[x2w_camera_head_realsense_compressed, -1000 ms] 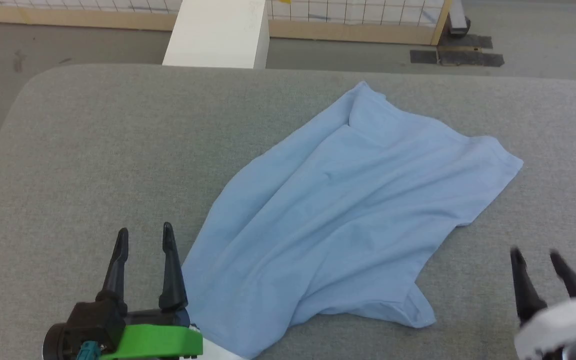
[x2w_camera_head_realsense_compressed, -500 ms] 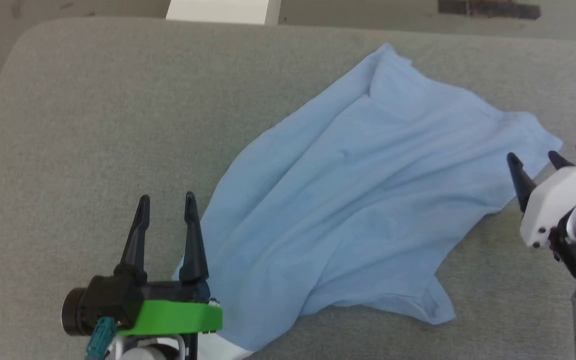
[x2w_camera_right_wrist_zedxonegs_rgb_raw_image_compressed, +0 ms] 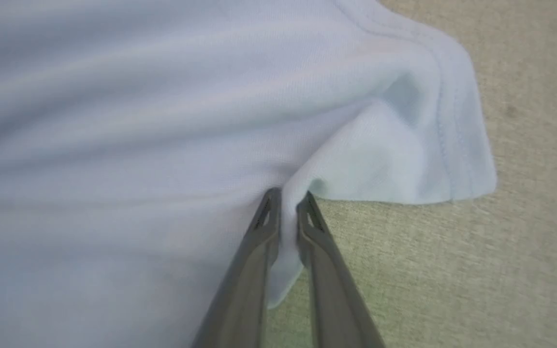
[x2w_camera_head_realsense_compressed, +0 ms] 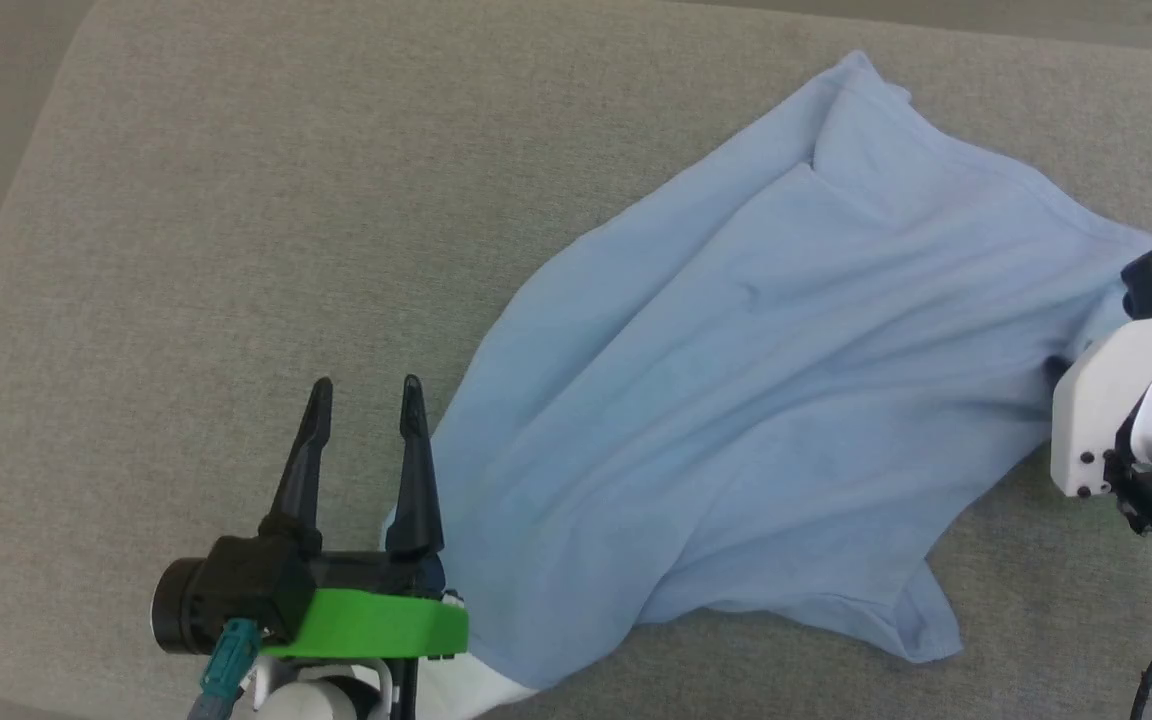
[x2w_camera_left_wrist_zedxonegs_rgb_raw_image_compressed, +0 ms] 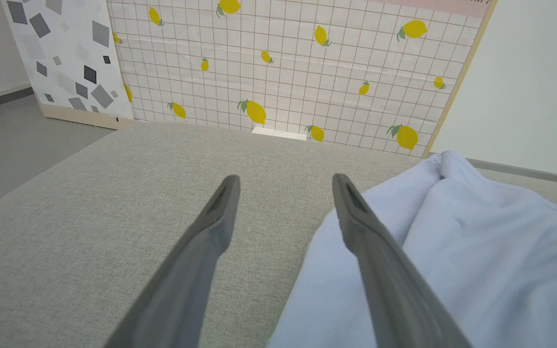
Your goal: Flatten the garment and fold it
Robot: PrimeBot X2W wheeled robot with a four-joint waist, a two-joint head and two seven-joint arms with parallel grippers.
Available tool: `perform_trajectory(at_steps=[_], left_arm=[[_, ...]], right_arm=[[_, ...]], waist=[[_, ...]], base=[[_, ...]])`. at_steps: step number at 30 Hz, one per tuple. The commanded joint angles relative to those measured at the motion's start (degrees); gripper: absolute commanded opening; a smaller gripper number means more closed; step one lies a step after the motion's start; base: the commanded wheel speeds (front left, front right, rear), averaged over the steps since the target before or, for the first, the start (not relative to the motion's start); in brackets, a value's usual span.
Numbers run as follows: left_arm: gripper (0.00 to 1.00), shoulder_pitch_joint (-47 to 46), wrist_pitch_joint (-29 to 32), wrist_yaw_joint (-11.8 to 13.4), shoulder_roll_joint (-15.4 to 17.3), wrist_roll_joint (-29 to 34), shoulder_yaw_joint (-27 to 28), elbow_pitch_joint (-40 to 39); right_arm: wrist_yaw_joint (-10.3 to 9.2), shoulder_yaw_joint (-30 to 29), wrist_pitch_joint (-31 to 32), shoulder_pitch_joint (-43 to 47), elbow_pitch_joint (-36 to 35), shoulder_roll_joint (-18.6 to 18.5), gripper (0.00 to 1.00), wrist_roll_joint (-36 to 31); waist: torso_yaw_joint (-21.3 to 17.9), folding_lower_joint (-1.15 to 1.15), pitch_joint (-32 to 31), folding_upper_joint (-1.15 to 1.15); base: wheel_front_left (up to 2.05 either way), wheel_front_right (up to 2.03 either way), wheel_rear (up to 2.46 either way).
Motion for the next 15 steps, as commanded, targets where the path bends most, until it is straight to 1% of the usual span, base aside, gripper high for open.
perform_trajectory(at_steps=[1, 3, 7, 10, 13, 14, 15], left_arm=[[1.0, -0.9, -0.3, -0.4, -0.3, 0.1, -0.2, 0.2], [1.0, -1.1, -0.3, -0.6, -0.4, -0.1, -0.2, 0.4], [1.0, -1.9, -0.3, -1.1, -0.6, -0.5, -0.5, 0.5], [1.0, -2.6, -0.3, -1.4, -0.7, -0.7, -1.0, 0.5], [1.0, -3.3, -0.3, -1.6, -0.8, -1.1, -1.6, 0.6], [1.0, -3.8, -0.3, -1.8, -0.9, -1.5, -2.1, 0.8], [1.0, -4.1, -0.3, -1.9, -0.9, -1.8, -2.5, 1.0]], right_arm=[[-0.08, 0.4, -0.6, -0.8, -0.5, -0.6, 0.0, 0.6], [-0.08, 0.9, -1.3, -2.3, -2.0, -2.0, 0.0, 0.7], [-0.08, 3.6, -2.7, -8.9, -4.8, -6.9, 0.0, 0.2], [-0.08, 7.4, -3.2, -17.0, -5.2, -10.9, 0.0, -0.1], [-0.08, 11.8, -4.0, -25.6, -3.7, -13.4, 0.0, -0.5], [-0.08, 14.5, -5.2, -31.0, -2.2, -14.5, 0.0, -1.2], [-0.08, 16.6, -6.4, -33.5, -1.4, -15.1, 0.0, -1.6]], waist=[[0.5, 0.0, -0.6, 0.0], [1.1, 0.0, -0.7, 0.0], [3.1, 0.0, 0.2, 0.0], [5.1, 0.0, 1.9, 0.0], [7.0, 0.0, 3.6, 0.0], [8.4, 0.0, 4.9, 0.0], [9.3, 0.0, 5.5, 0.0]], base=[[0.0, 0.0, 0.0], [0.0, 0.0, 0.0], [0.0, 0.0, 0.0], [0.0, 0.0, 0.0], [0.0, 0.0, 0.0], [0.0, 0.0, 0.0], [0.0, 0.0, 0.0]])
